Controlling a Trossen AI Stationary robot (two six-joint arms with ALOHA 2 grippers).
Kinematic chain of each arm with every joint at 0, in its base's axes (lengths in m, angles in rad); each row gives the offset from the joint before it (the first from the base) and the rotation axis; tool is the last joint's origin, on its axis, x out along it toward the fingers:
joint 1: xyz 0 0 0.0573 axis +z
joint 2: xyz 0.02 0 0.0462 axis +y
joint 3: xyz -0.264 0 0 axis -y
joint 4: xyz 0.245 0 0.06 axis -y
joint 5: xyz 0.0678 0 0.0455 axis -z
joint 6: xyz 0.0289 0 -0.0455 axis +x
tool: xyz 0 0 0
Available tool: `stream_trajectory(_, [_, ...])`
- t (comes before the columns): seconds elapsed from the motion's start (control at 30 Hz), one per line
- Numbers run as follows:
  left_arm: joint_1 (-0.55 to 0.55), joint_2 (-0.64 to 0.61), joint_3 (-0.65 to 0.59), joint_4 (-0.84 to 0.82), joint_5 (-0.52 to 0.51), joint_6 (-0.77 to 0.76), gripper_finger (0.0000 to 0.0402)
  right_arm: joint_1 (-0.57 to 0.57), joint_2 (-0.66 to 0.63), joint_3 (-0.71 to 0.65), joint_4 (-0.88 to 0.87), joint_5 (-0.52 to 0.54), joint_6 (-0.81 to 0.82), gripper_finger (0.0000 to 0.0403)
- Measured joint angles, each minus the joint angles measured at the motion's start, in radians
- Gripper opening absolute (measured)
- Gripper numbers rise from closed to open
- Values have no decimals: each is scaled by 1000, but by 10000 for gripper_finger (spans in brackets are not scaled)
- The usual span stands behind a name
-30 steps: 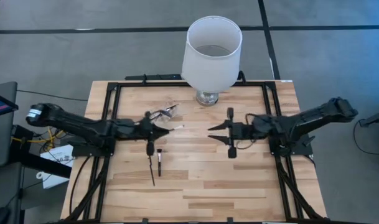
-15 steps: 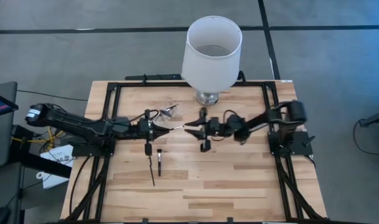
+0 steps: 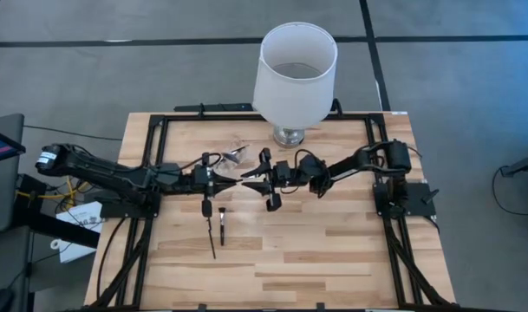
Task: Put items in baskets/containers
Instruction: Put the black eyeshadow brush into the transparent organizer
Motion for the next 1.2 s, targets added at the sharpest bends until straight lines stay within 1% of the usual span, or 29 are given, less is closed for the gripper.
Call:
stream_trajectory(0.13, [0, 0, 0, 0, 3, 0, 16, 0, -6, 0, -19, 0, -2, 83])
stream_trajectory(0.33, [-1, 0, 0, 0, 3, -5, 17, 0, -6, 0, -40, 7, -15, 18])
stream_trajectory(0.37, [-1, 0, 0, 0, 2, -9, 17, 0, -6, 0, -37, 8, -16, 13])
stream_trajectory(0.47, [1, 0, 0, 1, 36, -13, 20, 1, -6, 0, -32, 9, -14, 16])
stream_trajectory(0.57, [0, 8, 0, 0, 78, -30, 32, 3, -6, -1, -32, 8, -1, 22])
stream_trajectory(0.73, [0, 64, -1, -24, 92, -51, 56, 2, -7, 6, -43, 24, 78, 8])
stream_trajectory(0.83, [1, 103, -1, -19, 89, -53, 72, 2, -7, 28, -125, 26, 121, 15])
stream_trajectory(0.93, [1, 134, -1, -22, 34, -56, 88, 2, -7, 76, -268, 27, 131, 13])
stream_trajectory(1.0, [1, 136, -1, -20, -5, -57, 98, 6, -19, 101, -394, 38, 111, 7])
stream_trajectory(1.07, [1, 126, 0, -31, -28, -57, 107, 15, -41, 123, -510, 81, 68, 7])
stream_trajectory(1.2, [-1, 86, 0, -34, -32, -57, 124, 46, -155, 133, -716, 198, 2, 15])
